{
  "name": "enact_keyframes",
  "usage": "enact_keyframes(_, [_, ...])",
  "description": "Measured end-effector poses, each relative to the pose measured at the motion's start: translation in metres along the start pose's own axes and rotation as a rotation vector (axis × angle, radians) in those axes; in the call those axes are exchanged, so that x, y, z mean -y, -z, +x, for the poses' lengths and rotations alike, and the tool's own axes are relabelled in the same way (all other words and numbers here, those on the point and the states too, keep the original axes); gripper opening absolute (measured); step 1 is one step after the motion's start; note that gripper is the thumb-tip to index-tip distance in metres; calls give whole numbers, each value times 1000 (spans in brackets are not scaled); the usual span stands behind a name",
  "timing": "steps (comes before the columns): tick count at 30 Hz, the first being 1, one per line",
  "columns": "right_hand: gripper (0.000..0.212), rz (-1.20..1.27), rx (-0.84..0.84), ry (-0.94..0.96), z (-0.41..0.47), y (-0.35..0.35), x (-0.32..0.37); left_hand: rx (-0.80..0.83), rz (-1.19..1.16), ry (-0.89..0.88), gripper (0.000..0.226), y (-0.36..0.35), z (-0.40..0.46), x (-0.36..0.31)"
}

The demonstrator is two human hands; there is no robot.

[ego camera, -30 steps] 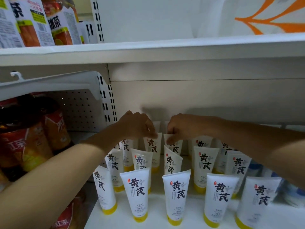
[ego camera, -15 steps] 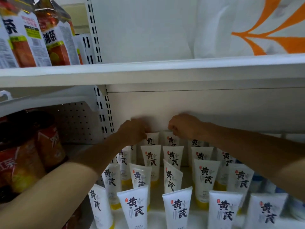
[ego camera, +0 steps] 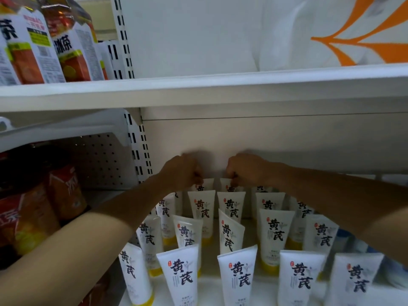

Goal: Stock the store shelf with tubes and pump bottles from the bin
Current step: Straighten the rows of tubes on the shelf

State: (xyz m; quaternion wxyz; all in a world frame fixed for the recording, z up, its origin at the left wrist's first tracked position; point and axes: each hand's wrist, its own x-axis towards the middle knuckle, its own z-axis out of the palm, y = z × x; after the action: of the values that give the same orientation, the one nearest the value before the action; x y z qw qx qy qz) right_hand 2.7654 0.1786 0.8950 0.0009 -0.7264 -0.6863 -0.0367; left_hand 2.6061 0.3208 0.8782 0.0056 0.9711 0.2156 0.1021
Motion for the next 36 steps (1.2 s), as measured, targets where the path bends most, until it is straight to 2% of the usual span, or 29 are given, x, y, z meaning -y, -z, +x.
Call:
enact_keyframes(4, [30, 36, -11, -22, -1, -2, 1, -11, -10, -19, 15, 0, -2, -2])
enact_keyframes(14, [16, 25, -42, -34, 1, -4, -1, -38, 18, -36, 14, -1, -3, -1])
enact_keyframes(19, [37, 91, -20, -47, -1, -1, 0, 1, -16, -14, 13, 1, -2, 1])
enact_keyframes(23, [21, 68, 5, -47, 1, -2, 2, 24, -3, 29, 19, -3, -2, 5])
enact_keyframes(31, [16, 43, -53, -25, 7, -9, -3, -42, -73, 39, 17, -3, -3, -1])
enact_keyframes(36, [14, 58, -35, -29, 7, -8, -4, -22, -105, 53, 16, -3, -2, -2])
